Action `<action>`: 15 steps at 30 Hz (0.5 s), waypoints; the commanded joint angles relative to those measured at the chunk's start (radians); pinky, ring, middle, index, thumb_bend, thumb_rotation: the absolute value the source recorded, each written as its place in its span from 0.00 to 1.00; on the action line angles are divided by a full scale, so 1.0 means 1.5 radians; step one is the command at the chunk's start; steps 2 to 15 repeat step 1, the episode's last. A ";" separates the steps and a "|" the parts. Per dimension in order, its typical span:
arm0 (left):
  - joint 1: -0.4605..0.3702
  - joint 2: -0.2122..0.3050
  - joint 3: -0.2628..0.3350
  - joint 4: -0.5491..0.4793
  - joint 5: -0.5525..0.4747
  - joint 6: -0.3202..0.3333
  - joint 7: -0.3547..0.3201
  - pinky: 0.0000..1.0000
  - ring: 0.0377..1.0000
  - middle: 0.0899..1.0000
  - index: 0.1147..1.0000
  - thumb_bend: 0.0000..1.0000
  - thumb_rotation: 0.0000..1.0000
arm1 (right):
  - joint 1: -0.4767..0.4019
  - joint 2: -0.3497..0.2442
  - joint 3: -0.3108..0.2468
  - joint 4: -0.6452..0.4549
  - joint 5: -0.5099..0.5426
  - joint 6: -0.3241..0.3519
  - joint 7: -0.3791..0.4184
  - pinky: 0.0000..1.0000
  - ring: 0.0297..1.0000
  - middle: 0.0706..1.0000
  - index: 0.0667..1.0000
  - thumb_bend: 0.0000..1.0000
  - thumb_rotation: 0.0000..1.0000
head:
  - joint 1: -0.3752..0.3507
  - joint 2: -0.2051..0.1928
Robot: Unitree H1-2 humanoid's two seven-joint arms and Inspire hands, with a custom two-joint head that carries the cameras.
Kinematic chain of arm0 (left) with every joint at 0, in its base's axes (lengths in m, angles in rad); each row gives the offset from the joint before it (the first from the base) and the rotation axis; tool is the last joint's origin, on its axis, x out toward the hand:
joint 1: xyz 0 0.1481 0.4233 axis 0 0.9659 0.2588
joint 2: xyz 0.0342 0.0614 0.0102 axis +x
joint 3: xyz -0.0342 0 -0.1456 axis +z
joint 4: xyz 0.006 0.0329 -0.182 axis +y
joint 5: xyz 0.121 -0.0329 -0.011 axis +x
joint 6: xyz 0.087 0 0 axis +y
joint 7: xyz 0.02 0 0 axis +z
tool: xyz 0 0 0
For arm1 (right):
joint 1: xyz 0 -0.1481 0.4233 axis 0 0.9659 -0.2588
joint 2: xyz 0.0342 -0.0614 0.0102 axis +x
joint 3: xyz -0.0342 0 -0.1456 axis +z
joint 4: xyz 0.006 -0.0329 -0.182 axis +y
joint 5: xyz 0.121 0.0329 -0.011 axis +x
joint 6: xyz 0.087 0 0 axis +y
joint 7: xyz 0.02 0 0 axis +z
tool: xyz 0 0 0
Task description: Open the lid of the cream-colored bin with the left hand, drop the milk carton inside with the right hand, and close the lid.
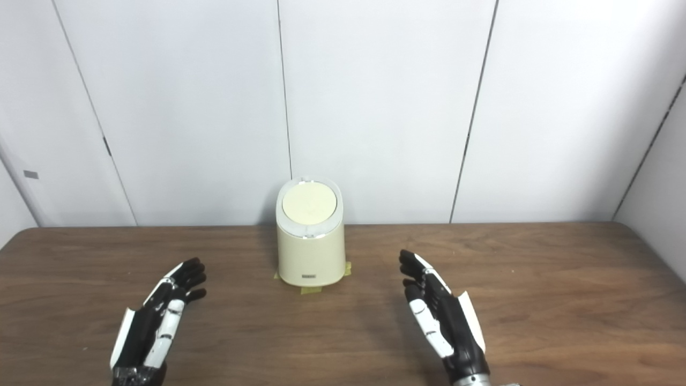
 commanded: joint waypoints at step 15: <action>0.014 -0.008 -0.007 0.020 0.019 -0.026 0.004 0.82 0.85 0.85 0.83 0.22 0.71 | 0.020 0.003 0.000 0.011 -0.003 -0.021 0.001 0.80 0.85 0.86 0.84 0.21 0.84 | -0.001 0.000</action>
